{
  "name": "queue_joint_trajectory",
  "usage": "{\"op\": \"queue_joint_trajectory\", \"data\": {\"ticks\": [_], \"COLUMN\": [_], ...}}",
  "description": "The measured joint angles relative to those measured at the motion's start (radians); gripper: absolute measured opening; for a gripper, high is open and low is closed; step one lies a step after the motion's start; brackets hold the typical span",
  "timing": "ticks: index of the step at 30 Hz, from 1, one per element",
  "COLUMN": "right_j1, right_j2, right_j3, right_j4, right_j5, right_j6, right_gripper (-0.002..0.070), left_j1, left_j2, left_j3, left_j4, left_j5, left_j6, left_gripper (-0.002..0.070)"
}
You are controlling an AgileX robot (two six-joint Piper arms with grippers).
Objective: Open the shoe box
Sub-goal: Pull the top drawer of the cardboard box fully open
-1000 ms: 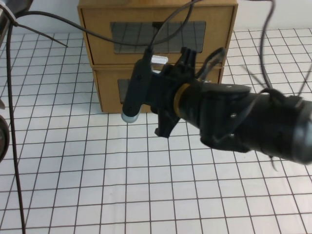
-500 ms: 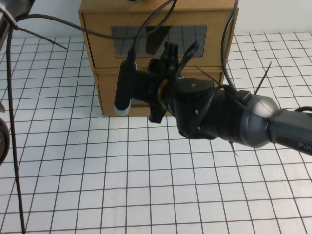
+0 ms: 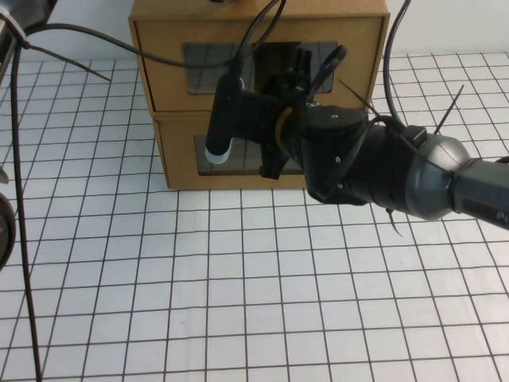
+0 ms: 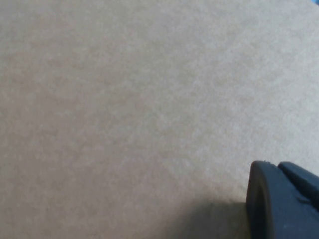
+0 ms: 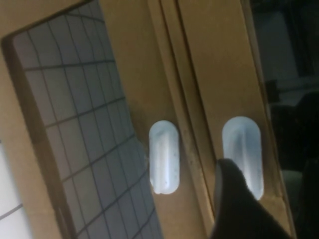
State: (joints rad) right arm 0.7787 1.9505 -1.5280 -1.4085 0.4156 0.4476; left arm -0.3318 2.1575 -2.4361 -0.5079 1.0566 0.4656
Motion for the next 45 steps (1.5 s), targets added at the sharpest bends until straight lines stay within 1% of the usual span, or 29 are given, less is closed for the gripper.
{"op": "queue_joint_trajectory", "data": {"ticks": [10, 16, 21, 24, 38, 45], "right_j1": [0.000, 0.000, 0.000, 0.000, 0.025, 0.025], "right_j2": [0.035, 0.039, 0.038, 0.038, 0.045, 0.052], "right_j3": [-0.006, -0.006, -0.006, -0.006, -0.006, -0.006], "right_j4": [-0.026, -0.073, -0.087, -0.092, -0.075, -0.119], "right_j5": [-0.002, -0.002, -0.002, -0.002, 0.041, 0.048], "right_j6": [0.003, 0.068, 0.091, 0.119, 0.129, 0.131], "right_gripper": [0.0251, 0.0246, 0.0197, 0.0185, 0.0179, 0.0179], "left_j1": [0.000, 0.000, 0.000, 0.000, 0.000, 0.000], "left_j2": [0.000, 0.000, 0.000, 0.000, 0.000, 0.000], "left_j3": [0.000, 0.000, 0.000, 0.000, -0.002, -0.002], "left_j4": [0.000, 0.000, 0.000, 0.000, 0.000, 0.000], "left_j5": [0.004, 0.004, 0.004, 0.004, 0.006, 0.006], "left_j6": [-0.002, -0.002, -0.002, -0.002, 0.000, 0.002], "left_gripper": [-0.0005, -0.0005, -0.0005, -0.0005, -0.0005, -0.0005]}}
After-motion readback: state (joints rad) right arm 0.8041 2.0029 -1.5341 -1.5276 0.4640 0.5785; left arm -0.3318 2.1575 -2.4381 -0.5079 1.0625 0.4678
